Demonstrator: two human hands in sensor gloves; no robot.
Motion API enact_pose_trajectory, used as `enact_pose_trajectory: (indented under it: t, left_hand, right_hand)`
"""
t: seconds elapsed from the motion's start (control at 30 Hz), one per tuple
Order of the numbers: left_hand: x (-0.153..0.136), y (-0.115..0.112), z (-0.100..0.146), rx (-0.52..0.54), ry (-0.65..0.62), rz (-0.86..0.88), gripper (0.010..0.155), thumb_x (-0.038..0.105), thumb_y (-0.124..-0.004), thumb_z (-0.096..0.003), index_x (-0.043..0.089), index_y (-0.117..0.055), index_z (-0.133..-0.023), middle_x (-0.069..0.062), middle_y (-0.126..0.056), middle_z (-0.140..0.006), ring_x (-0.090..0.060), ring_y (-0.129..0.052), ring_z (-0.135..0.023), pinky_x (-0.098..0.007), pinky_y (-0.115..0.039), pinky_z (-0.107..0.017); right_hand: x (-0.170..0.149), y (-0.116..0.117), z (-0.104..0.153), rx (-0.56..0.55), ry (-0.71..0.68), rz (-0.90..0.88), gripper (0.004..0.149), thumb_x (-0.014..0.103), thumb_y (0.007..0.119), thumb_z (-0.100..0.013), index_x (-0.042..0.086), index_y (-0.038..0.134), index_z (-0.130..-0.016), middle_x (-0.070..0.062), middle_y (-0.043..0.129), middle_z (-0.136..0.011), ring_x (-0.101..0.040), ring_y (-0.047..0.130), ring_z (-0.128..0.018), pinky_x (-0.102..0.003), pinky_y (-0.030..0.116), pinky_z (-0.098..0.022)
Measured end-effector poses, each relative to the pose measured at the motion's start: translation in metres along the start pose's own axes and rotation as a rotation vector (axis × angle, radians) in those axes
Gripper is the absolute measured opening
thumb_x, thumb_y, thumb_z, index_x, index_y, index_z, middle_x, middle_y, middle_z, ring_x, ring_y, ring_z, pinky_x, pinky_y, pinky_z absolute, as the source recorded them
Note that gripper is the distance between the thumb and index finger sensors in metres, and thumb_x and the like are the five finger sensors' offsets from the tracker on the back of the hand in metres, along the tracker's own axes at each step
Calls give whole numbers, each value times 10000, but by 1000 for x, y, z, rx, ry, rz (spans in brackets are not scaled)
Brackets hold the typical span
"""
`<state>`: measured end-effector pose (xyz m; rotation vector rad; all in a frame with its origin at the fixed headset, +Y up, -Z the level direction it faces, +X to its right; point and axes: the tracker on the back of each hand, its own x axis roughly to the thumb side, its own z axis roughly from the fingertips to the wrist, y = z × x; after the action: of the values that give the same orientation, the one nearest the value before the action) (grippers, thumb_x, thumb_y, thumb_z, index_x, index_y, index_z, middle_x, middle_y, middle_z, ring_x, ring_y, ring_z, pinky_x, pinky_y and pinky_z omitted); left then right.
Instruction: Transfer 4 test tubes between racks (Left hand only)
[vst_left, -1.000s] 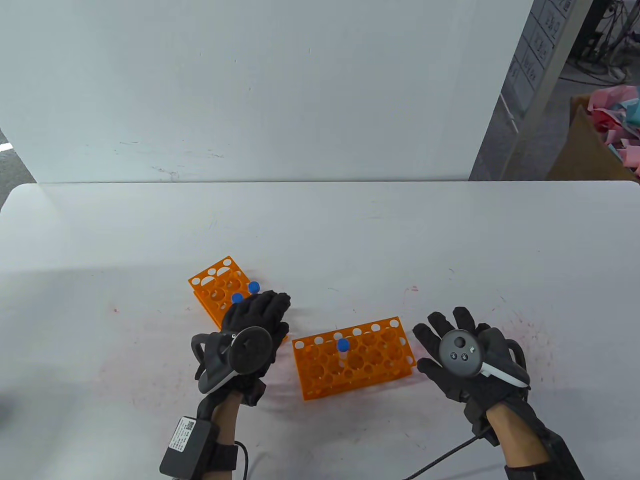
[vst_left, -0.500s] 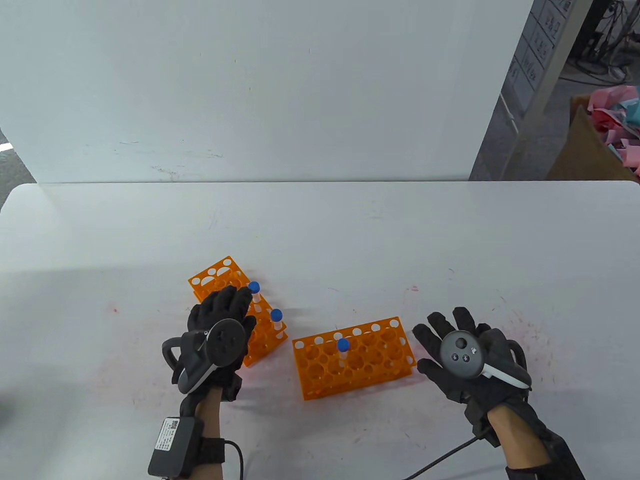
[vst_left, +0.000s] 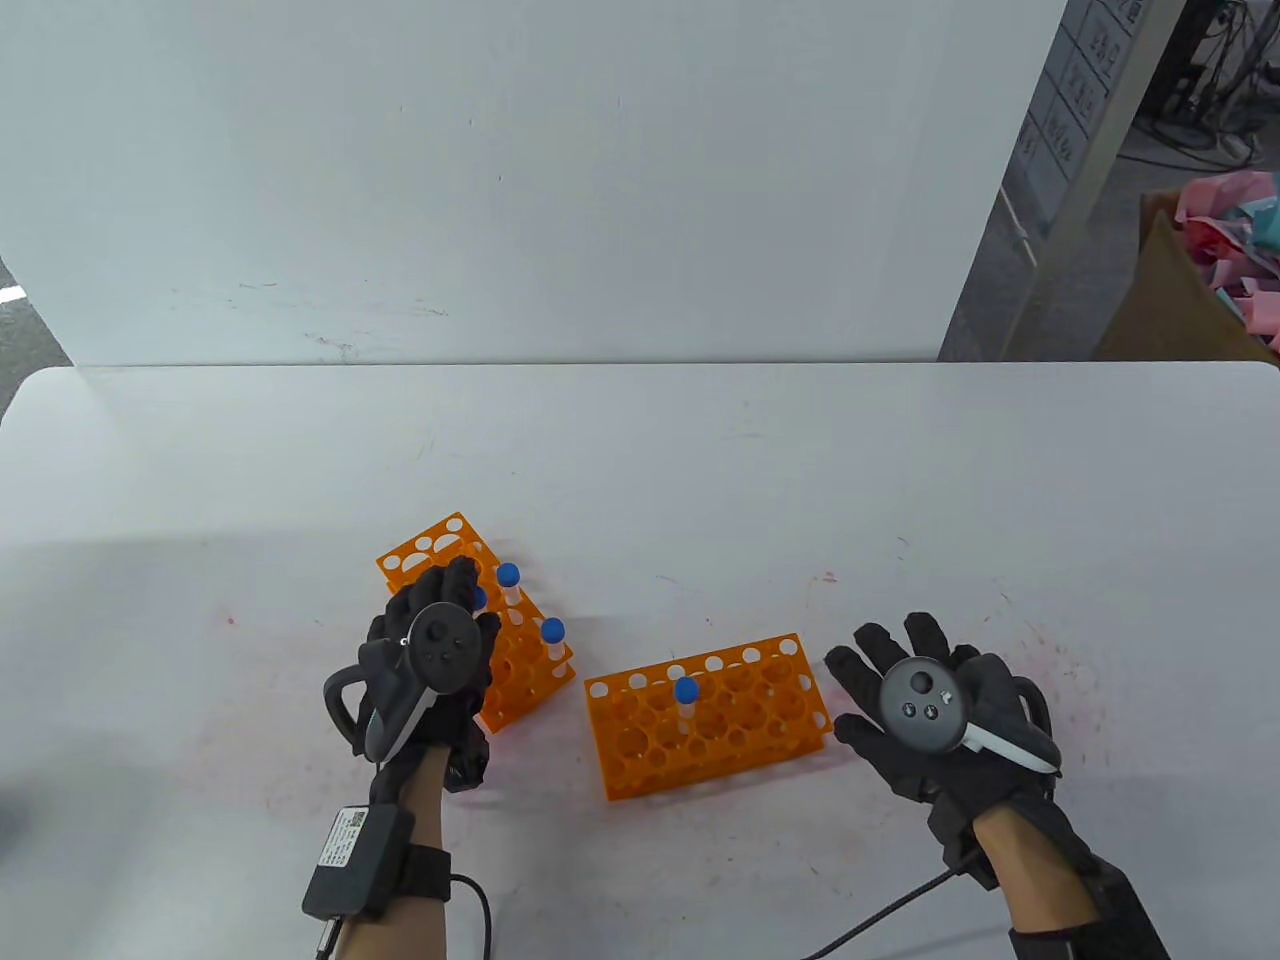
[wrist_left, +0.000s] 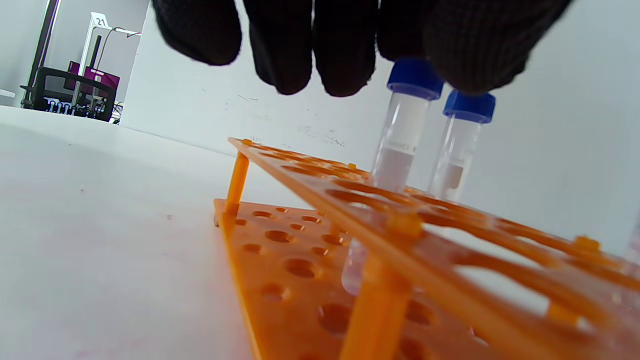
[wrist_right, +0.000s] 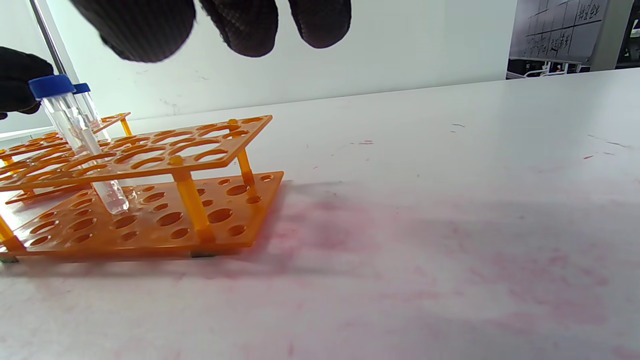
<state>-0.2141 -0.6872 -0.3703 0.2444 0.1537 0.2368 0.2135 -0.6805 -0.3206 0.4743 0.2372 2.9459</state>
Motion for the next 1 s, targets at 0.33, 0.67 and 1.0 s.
enact_pose_trajectory:
  t: [0.33, 0.67, 1.0]
  left_hand:
    - [4, -7, -4, 11, 25, -45, 609, 484, -743, -506, 320, -579, -1069, -38, -690, -1133, -359, -738, -1022, -600, -666, -710]
    - [7, -10, -4, 22, 37, -59, 580, 450, -743, -510, 317, -590, -1054, -35, -712, -1113, -350, -753, -1010, -593, -675, -704]
    - [8, -11, -6, 26, 33, -38, 575, 411, -755, -504, 253, -610, -1038, -47, -735, -1086, -353, -761, -1001, -596, -676, -702]
  right_hand:
    - [0, 0, -1, 3, 1, -3, 643, 527, 578, -545, 275, 392, -1106, -114, 306, -1206, -530, 138, -1010, -785, 254, -652]
    - [-1, -1, -1, 3, -2, -7, 638, 527, 578, -545, 278, 401, -1105, -115, 308, -1205, -530, 139, -1010, -784, 255, -653]
    - [-1, -1, -2, 2, -5, -17, 639, 527, 579, -545, 278, 403, -1105, -114, 305, -1206, -530, 137, -1010, -784, 255, -652]
